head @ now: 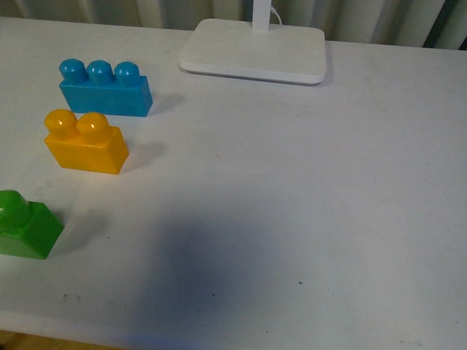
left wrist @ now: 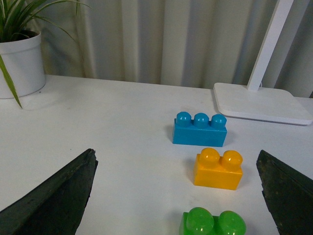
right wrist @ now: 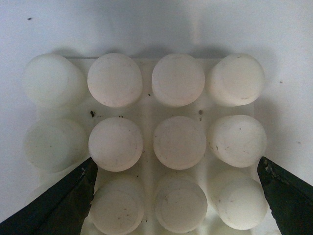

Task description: Insert yellow block into base center

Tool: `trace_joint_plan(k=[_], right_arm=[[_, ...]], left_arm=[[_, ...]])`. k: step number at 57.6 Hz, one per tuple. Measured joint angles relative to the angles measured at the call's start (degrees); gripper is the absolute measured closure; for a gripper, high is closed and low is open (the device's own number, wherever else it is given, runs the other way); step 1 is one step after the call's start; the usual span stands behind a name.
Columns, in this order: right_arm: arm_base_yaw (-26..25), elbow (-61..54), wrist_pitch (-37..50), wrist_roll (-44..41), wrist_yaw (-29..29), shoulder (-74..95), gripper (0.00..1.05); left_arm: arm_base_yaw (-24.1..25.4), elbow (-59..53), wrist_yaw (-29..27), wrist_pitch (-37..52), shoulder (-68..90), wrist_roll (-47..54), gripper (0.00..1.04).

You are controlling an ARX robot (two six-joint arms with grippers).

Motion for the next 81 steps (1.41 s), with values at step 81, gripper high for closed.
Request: trace_joint_plan(k=[81], right_arm=[[65.7, -15.7, 9.8, 62.8, 27.5, -8.8, 0.08]], left_arm=[[0.0, 0.0, 0.0, 0.0, 0.0, 0.0, 0.06]])
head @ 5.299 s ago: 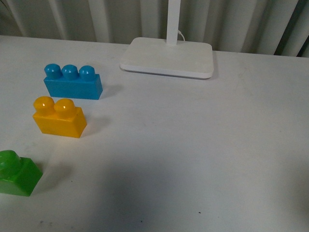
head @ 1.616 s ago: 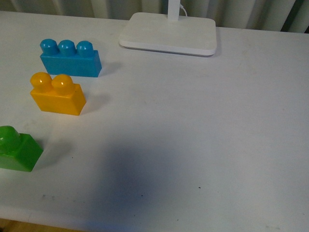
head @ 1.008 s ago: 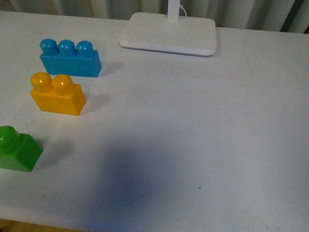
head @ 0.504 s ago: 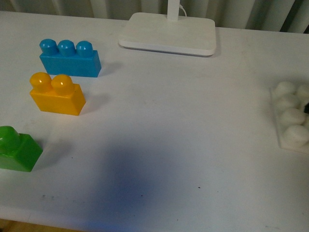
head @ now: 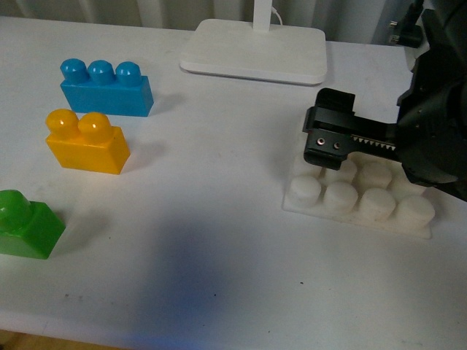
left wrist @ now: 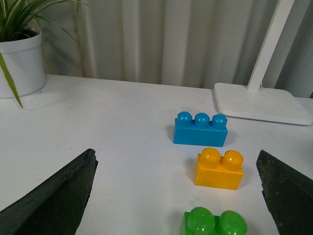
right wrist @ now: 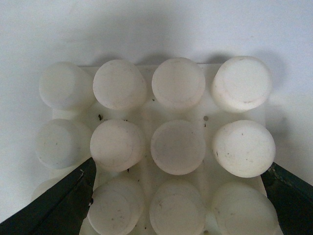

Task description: Insert yellow block into base center

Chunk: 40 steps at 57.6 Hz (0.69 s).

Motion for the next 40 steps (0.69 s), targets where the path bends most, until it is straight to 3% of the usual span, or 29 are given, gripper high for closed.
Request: trace_joint_plan(k=[16, 40], right_arm=[[3.5, 3.0, -2.2, 7.5, 3.9, 1.9, 0.08], [9.2, 7.0, -3.3, 9.7, 3.1, 4.3, 0.08]], left_arm=[[0.0, 0.0, 0.0, 0.0, 0.0, 0.0, 0.06], [0.0, 0.0, 0.0, 0.0, 0.0, 0.0, 0.06]])
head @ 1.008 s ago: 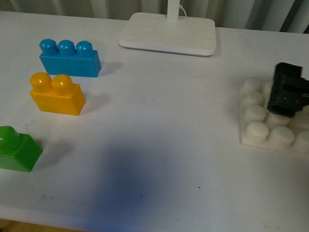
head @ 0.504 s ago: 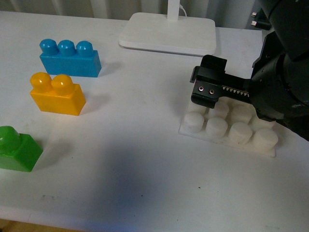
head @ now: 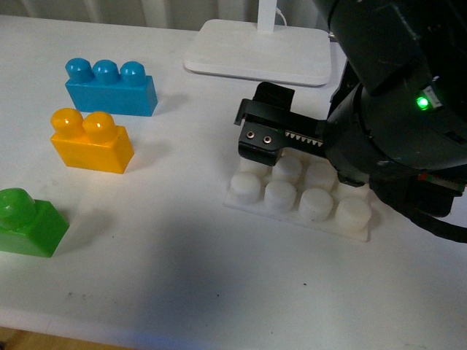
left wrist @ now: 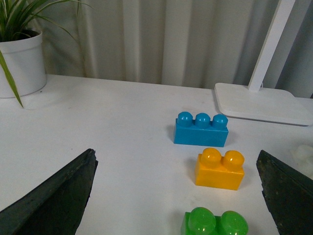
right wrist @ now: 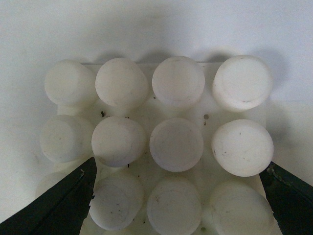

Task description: Insert yellow block into base center

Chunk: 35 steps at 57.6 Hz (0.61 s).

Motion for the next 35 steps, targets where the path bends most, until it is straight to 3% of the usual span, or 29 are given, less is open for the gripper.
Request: trace_joint_plan(k=[19, 35], right_arm=[[-0.9, 0.5, -0.6, 1.1, -1.1, -0.9, 0.09], [-7.9, -3.7, 1.9, -4.0, -2.3, -12.6, 0.09]], left_arm=[[0.0, 0.0, 0.0, 0.0, 0.0, 0.0, 0.06], [0.0, 0.0, 0.0, 0.0, 0.0, 0.0, 0.06]])
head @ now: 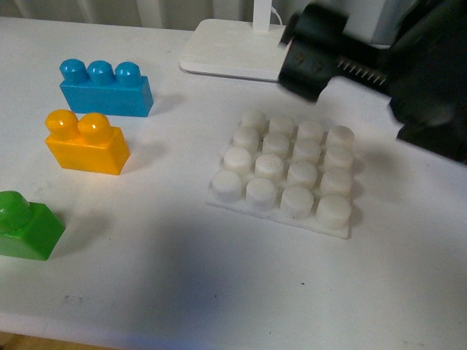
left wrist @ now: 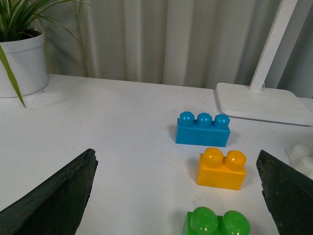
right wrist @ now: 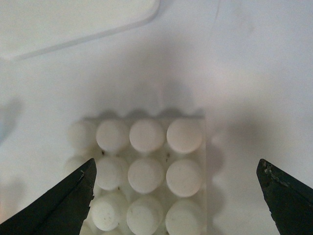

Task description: Insert yellow block into base center

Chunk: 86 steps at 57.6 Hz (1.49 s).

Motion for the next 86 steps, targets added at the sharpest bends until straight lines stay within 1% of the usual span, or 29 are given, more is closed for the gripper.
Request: trace_joint_plan(k=[4, 9, 12, 19, 25, 31, 35, 41, 45, 49, 54, 56, 59, 60, 62, 65, 67, 68, 69, 72, 73, 76, 81, 86], right_arm=[[-2.6, -1.2, 1.4, -3.0, -2.1, -4.3, 0.09], [-6.5, -4.9, 5.4, -9.2, -7.8, -12.0, 0.09], [-7.9, -6.6, 6.6, -11.5, -10.8, -15.1, 0.09], [-11.8, -10.7, 8.1, -17.6, -14.0, -23.0, 0.09], [-16.9, -14.6, 8.9, -22.3, -16.6, -30.5, 0.09], [-23.3, -18.7, 9.2, -25.9, -19.5, -38.3, 0.09], [-27.3, -21.6, 9.7, -26.9, -21.3, -42.9, 0.09], [-34.1, -26.1, 10.7, -26.2, -27.0, -49.9, 0.09], [-38.2, -28.1, 11.2, -25.3, -27.8, -53.3, 0.09], [-40.0, -28.6, 11.3, -24.9, -27.4, -54.5, 0.09], [-40.1, -28.9, 12.0, -25.0, -27.4, -54.7, 0.1], [-39.7, -30.3, 15.7, -27.3, -25.9, -54.9, 0.14], [-38.8, -33.8, 22.7, -32.1, -23.5, -56.3, 0.25], [-38.6, -34.2, 23.5, -32.9, -23.3, -56.6, 0.26], [-38.1, -35.7, 25.1, -35.9, -22.6, -57.7, 0.34], [-37.3, -37.2, 25.8, -37.9, -22.0, -59.1, 0.43], [-36.6, -38.6, 25.8, -39.0, -21.3, -60.3, 0.52], [-36.5, -38.9, 25.8, -39.1, -21.1, -60.5, 0.53], [-36.1, -39.6, 25.8, -39.7, -20.7, -61.1, 0.59], [-32.4, -41.6, 25.8, -40.3, -15.6, -62.8, 0.73], [-31.6, -42.0, 25.8, -40.4, -15.2, -63.3, 0.77], [-30.1, -42.9, 25.7, -40.8, -15.2, -64.5, 0.87], [-29.8, -44.2, 25.4, -41.1, -14.9, -66.4, 1.03], [-29.8, -45.3, 24.9, -41.2, -14.7, -68.0, 1.04]], left_arm=[[0.0, 0.0, 0.0, 0.0, 0.0, 0.0, 0.06], [0.0, 0.0, 0.0, 0.0, 0.0, 0.0, 0.06], [0.0, 0.0, 0.0, 0.0, 0.0, 0.0, 0.06], [0.0, 0.0, 0.0, 0.0, 0.0, 0.0, 0.06], [0.0, 0.0, 0.0, 0.0, 0.0, 0.0, 0.06], [0.0, 0.0, 0.0, 0.0, 0.0, 0.0, 0.06], [0.0, 0.0, 0.0, 0.0, 0.0, 0.0, 0.06], [0.0, 0.0, 0.0, 0.0, 0.0, 0.0, 0.06], [0.0, 0.0, 0.0, 0.0, 0.0, 0.0, 0.06], [0.0, 0.0, 0.0, 0.0, 0.0, 0.0, 0.06], [0.0, 0.0, 0.0, 0.0, 0.0, 0.0, 0.06], [0.0, 0.0, 0.0, 0.0, 0.0, 0.0, 0.06], [0.0, 0.0, 0.0, 0.0, 0.0, 0.0, 0.06], [0.0, 0.0, 0.0, 0.0, 0.0, 0.0, 0.06], [0.0, 0.0, 0.0, 0.0, 0.0, 0.0, 0.06], [0.0, 0.0, 0.0, 0.0, 0.0, 0.0, 0.06], [0.0, 0.0, 0.0, 0.0, 0.0, 0.0, 0.06], [0.0, 0.0, 0.0, 0.0, 0.0, 0.0, 0.06], [0.0, 0.0, 0.0, 0.0, 0.0, 0.0, 0.06], [0.0, 0.0, 0.0, 0.0, 0.0, 0.0, 0.06], [0.0, 0.0, 0.0, 0.0, 0.0, 0.0, 0.06], [0.0, 0.0, 0.0, 0.0, 0.0, 0.0, 0.06], [0.0, 0.0, 0.0, 0.0, 0.0, 0.0, 0.06], [0.0, 0.0, 0.0, 0.0, 0.0, 0.0, 0.06]])
